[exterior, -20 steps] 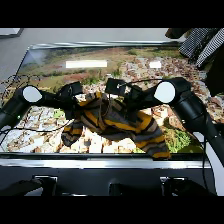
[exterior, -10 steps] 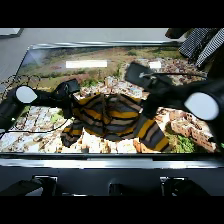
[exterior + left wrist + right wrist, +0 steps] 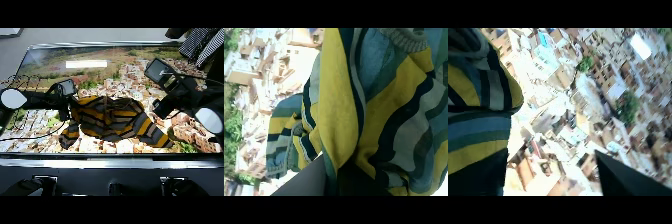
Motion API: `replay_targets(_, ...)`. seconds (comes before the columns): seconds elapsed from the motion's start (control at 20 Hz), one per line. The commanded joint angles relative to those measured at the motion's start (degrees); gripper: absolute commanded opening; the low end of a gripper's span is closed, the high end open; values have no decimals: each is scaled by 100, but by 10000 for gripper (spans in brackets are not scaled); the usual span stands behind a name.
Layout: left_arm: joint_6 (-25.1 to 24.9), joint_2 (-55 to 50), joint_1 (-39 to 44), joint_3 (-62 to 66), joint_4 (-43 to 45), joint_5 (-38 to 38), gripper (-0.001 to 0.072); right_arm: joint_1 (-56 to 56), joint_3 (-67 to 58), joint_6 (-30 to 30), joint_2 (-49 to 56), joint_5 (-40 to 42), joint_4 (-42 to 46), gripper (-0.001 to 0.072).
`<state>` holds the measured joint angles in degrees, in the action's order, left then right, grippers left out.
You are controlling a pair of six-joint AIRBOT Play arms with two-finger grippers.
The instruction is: Fold the clothes and pants, and hang the long-sleeved shirts on hangers.
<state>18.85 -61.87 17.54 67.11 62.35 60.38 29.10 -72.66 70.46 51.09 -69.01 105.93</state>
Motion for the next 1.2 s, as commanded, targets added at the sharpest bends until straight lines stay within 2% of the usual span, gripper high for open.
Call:
replay_targets(0.0, 0, 129, 35, 0, 2, 17, 19, -4, -42, 1816, 179, 83, 490, 695)
replay_targets(0.05, 0, 146, 35, 0, 0, 15, 19, -149, -225, 2249, 251, 26, 629, 696)
replay_targets(0.1, 0, 162, 35, 0, -44, 17, 19, -533, -444, 2586, 323, -42, 350, 696)
replay_targets(0.15, -2, 175, 35, 0, -114, 17, 19, -1104, -612, 2649, 372, -81, -120, 695)
replay_targets(0.2, 0, 186, 35, 0, -195, 17, 19, -1725, -693, 2306, 404, -111, -844, 695)
replay_targets(0.3, -2, 184, 35, 0, -378, 17, 19, -2975, -695, 264, 557, -531, -2612, 672)
replay_targets(0.35, -2, 184, 35, -2, -420, 17, 19, -3379, -695, -706, 719, -885, -3154, 657)
replay_targets(0.45, -2, 184, 35, -2, -450, 17, 19, -3622, -691, -2358, 1145, -1532, -3615, 656)
replay_targets(0.5, -2, 184, 35, -2, -450, 17, 19, -3620, -658, -2841, 1379, -1567, -3856, 656)
replay_targets(0.6, -2, 184, 35, -2, -450, 17, 19, -3622, -643, -3346, 1915, -1207, -4684, 657)
replay_targets(0.75, 2, 184, 35, -2, -450, 17, 19, -3622, -643, -4717, 2507, -933, -5289, 655)
replay_targets(0.95, 61, 173, 35, -2, -455, 20, 19, -3320, -643, -5178, 3021, -839, -5628, 655)
replay_targets(1.15, 63, 173, 31, -2, -452, 22, 19, -2883, -643, -5187, 3423, -433, -5619, 654)
